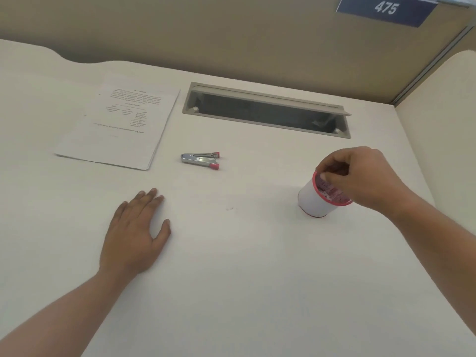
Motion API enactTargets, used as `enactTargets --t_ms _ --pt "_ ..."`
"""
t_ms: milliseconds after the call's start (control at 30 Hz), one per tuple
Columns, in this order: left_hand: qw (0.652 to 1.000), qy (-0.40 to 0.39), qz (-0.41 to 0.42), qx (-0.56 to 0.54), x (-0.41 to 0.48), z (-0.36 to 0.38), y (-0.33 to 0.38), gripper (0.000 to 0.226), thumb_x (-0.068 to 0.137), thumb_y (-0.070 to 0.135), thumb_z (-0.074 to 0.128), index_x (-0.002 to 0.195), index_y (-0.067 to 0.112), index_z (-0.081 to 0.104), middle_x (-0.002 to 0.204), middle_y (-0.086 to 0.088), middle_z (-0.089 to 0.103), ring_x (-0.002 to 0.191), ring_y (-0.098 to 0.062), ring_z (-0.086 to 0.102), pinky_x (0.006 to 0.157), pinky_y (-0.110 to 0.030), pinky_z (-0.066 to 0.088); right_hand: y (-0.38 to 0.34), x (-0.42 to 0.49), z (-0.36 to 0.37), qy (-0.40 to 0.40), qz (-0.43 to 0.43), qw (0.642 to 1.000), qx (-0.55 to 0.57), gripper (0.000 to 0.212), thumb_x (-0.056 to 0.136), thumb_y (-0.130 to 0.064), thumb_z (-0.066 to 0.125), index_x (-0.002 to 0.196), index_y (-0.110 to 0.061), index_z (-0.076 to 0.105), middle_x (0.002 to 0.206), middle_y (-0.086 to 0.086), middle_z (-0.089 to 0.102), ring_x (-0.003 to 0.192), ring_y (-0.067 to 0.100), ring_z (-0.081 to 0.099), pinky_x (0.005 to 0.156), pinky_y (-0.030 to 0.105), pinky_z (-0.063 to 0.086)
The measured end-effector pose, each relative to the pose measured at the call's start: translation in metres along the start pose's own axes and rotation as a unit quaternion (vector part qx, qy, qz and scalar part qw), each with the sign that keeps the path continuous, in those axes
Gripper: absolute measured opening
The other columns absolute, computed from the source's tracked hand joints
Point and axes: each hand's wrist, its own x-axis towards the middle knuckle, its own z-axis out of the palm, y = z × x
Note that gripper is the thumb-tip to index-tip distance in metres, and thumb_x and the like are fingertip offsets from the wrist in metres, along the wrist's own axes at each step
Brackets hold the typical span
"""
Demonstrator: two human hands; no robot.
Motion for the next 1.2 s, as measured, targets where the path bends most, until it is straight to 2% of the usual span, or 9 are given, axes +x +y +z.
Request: enactTargets --t_ms 100,333,467,567,733,867,1033,1100,1200 --pt "1.0 0.003 0.005 0.0 0.0 0.0 0.0 0.063 0.091 0.051 0.037 0.144 0.02 0.049 0.158 0.003 0.042 0.149 -0.018 0.034 0.123 -0.043 0.021 -0.026 -0.008 0.023 -0.033 -0.015 0.998 0.059 0.019 0.085 -0.007 0.065 0.087 -0.024 0.074 0.08 -0.014 0.07 0.077 -0.001 0.064 0.066 0.009 0.044" --pt "1.0 0.008 0.006 -0.001 0.0 0.0 0.001 0.061 0.092 0.049 0.039 0.144 0.019 0.049 0.159 0.003 0.041 0.149 -0.018 0.033 0.124 -0.041 0.019 -0.053 0.003 0.109 -0.146 -0.052 0.987 0.047 0.023 0.085 -0.002 0.058 0.094 -0.014 0.075 0.083 -0.003 0.07 0.081 0.016 0.067 0.067 0.019 0.048" --pt "1.0 0.005 0.002 -0.003 0.0 0.001 0.0 0.061 0.092 0.05 0.039 0.145 0.021 0.048 0.16 0.004 0.039 0.15 -0.017 0.031 0.124 -0.042 0.018 -0.059 0.011 0.139 -0.121 -0.071 0.99 -0.019 0.026 0.086 -0.007 0.052 0.101 -0.018 0.071 0.097 0.002 0.071 0.087 0.022 0.064 0.076 0.029 0.052" --pt "1.0 -0.002 -0.002 -0.003 0.0 0.001 0.0 0.062 0.092 0.051 0.037 0.146 0.022 0.046 0.161 0.006 0.037 0.151 -0.016 0.029 0.124 -0.042 0.018 -0.064 0.012 0.154 -0.112 -0.076 0.988 -0.069 0.03 0.084 -0.008 0.047 0.104 -0.022 0.065 0.099 0.005 0.068 0.085 0.026 0.061 0.068 0.031 0.05" --pt "1.0 0.001 -0.001 -0.006 0.0 0.002 -0.001 0.061 0.093 0.05 0.038 0.147 0.022 0.046 0.161 0.006 0.037 0.151 -0.015 0.028 0.125 -0.042 0.018 -0.073 0.016 0.155 -0.129 -0.084 0.988 0.0 0.027 0.08 -0.004 0.05 0.094 -0.023 0.064 0.087 -0.004 0.07 0.085 0.02 0.063 0.074 0.034 0.055" --pt "1.0 0.009 0.0 -0.005 -0.001 0.002 -0.001 0.061 0.093 0.05 0.038 0.146 0.021 0.047 0.16 0.006 0.038 0.151 -0.015 0.03 0.125 -0.04 0.017 -0.067 0.02 0.145 -0.102 -0.102 0.989 -0.019 0.028 0.081 0.0 0.053 0.092 -0.018 0.072 0.094 0.001 0.072 0.089 0.021 0.064 0.079 0.031 0.053" --pt "1.0 0.013 0.002 -0.005 0.0 0.002 -0.002 0.06 0.093 0.049 0.039 0.146 0.021 0.047 0.16 0.005 0.039 0.151 -0.016 0.03 0.125 -0.041 0.018 -0.07 0.017 0.155 -0.15 -0.236 0.959 -0.053 0.021 0.088 -0.018 0.058 0.101 -0.02 0.074 0.11 -0.003 0.068 0.103 0.019 0.059 0.087 0.035 0.049" --pt "1.0 0.011 0.002 -0.004 0.0 0.002 -0.002 0.06 0.093 0.049 0.039 0.146 0.021 0.047 0.16 0.005 0.038 0.151 -0.015 0.03 0.125 -0.041 0.018 -0.07 0.016 0.159 -0.158 -0.297 0.938 -0.088 0.021 0.089 -0.018 0.056 0.1 -0.02 0.074 0.111 -0.005 0.067 0.103 0.02 0.056 0.083 0.038 0.05" --pt "1.0 0.011 0.003 -0.002 0.0 0.003 -0.002 0.061 0.093 0.049 0.039 0.146 0.021 0.047 0.16 0.005 0.038 0.151 -0.015 0.03 0.125 -0.041 0.018 -0.061 0.018 0.152 -0.147 -0.333 0.921 -0.14 0.022 0.087 -0.01 0.053 0.096 -0.017 0.072 0.108 -0.005 0.067 0.101 0.022 0.057 0.074 0.037 0.052"
